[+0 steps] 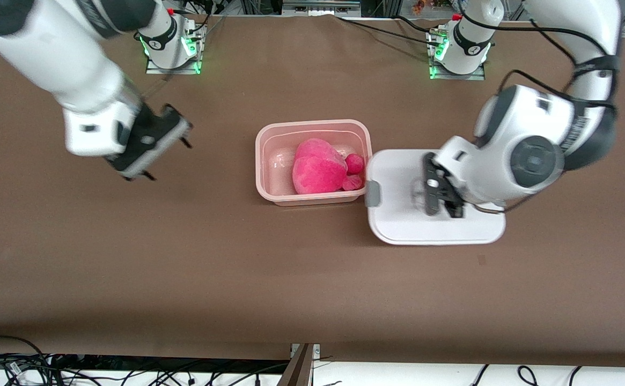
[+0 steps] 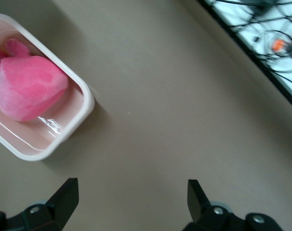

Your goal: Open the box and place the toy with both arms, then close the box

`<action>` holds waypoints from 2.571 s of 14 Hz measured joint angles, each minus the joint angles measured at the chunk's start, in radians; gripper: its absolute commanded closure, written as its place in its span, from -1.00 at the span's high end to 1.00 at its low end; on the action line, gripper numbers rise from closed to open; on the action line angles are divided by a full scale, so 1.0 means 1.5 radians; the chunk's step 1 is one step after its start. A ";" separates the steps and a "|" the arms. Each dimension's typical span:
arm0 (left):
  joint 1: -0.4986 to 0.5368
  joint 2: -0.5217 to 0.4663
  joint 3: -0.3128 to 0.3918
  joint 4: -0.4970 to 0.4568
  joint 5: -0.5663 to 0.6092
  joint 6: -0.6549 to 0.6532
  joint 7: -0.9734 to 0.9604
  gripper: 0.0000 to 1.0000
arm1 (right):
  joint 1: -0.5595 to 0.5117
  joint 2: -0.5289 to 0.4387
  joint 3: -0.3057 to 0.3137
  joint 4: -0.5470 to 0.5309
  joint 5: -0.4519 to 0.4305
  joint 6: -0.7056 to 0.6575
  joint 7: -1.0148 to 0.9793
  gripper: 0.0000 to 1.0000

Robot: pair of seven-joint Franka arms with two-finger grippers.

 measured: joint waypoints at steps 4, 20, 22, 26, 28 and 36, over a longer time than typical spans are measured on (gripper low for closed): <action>-0.123 0.018 -0.001 0.000 -0.008 0.017 -0.145 -1.00 | -0.061 -0.119 -0.015 -0.072 0.002 -0.080 0.089 1.00; -0.288 0.094 0.007 0.002 -0.007 0.143 -0.340 -1.00 | -0.076 -0.131 -0.092 -0.087 -0.018 -0.155 0.297 1.00; -0.289 0.095 0.009 0.002 -0.006 0.143 -0.342 -1.00 | -0.076 -0.119 -0.092 -0.087 -0.015 -0.151 0.300 1.00; -0.289 0.096 0.011 0.002 -0.007 0.148 -0.343 -1.00 | -0.074 -0.111 -0.086 -0.084 -0.010 -0.150 0.301 1.00; -0.289 0.097 0.012 0.002 -0.007 0.150 -0.343 -1.00 | -0.073 -0.111 -0.085 -0.082 -0.010 -0.150 0.301 1.00; -0.290 0.110 0.015 0.019 0.005 0.151 -0.343 -1.00 | -0.073 -0.109 -0.085 -0.082 -0.010 -0.141 0.301 1.00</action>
